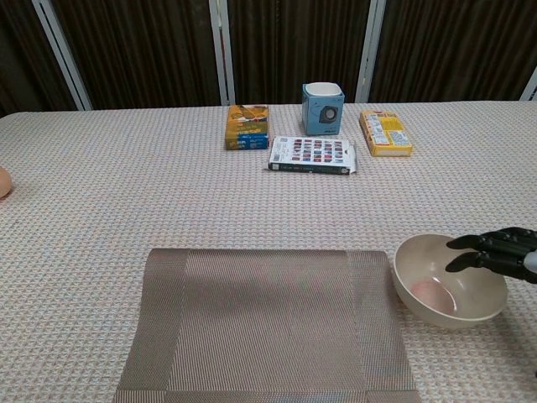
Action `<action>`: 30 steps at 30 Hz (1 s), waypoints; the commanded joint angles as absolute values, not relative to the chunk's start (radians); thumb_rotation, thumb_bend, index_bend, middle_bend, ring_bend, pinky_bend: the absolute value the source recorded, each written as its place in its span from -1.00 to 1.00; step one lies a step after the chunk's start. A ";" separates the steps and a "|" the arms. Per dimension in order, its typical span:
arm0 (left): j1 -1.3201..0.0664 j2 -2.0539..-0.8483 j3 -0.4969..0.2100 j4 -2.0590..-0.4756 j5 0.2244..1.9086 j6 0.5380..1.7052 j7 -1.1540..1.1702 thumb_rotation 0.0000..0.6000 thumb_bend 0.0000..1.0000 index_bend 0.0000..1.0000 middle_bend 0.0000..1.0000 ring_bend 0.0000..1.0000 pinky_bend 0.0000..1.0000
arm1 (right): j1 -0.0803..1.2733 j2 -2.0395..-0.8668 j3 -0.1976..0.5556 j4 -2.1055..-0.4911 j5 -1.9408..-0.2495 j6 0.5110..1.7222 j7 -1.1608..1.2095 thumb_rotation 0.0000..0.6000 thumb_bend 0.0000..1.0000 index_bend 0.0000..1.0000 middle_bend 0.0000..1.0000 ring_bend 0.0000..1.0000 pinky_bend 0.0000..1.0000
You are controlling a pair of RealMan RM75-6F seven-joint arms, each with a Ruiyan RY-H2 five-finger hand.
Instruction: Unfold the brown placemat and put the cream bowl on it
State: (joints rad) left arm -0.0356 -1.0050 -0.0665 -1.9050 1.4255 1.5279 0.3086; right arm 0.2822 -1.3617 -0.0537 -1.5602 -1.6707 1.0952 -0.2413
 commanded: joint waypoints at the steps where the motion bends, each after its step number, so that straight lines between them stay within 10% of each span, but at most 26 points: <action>1: -0.035 -1.004 -0.065 -1.905 1.426 1.529 0.306 1.00 -1.00 -1.00 -1.00 -1.00 -1.00 | 0.294 -1.401 -0.053 -1.525 -1.674 1.090 -0.260 1.00 -0.69 -0.40 -1.00 -1.00 -1.00; 5: -0.035 -1.002 -0.065 -1.904 1.424 1.528 0.300 1.00 -1.00 -1.00 -1.00 -1.00 -1.00 | 0.301 -1.435 -0.047 -1.494 -1.671 1.091 -0.254 1.00 -0.07 0.35 -1.00 -1.00 -1.00; 8: -0.036 -1.000 -0.067 -1.903 1.423 1.529 0.295 1.00 -1.00 -1.00 -1.00 -1.00 -1.00 | 0.302 -1.472 -0.040 -1.454 -1.694 1.135 -0.209 1.00 0.03 0.59 -1.00 -1.00 -1.00; 19: -0.038 -0.996 -0.066 -1.902 1.422 1.528 0.285 1.00 -1.00 -1.00 -1.00 -1.00 -1.00 | 0.323 -1.525 0.003 -1.331 -1.764 1.305 -0.044 1.00 0.03 0.65 -0.98 -1.00 -1.00; 30: -0.039 -0.995 -0.064 -1.908 1.422 1.528 0.284 1.00 -1.00 -1.00 -1.00 -1.00 -1.00 | 0.407 -1.478 0.215 -1.225 -1.537 1.231 -0.032 1.00 0.03 0.65 -0.97 -1.00 -1.00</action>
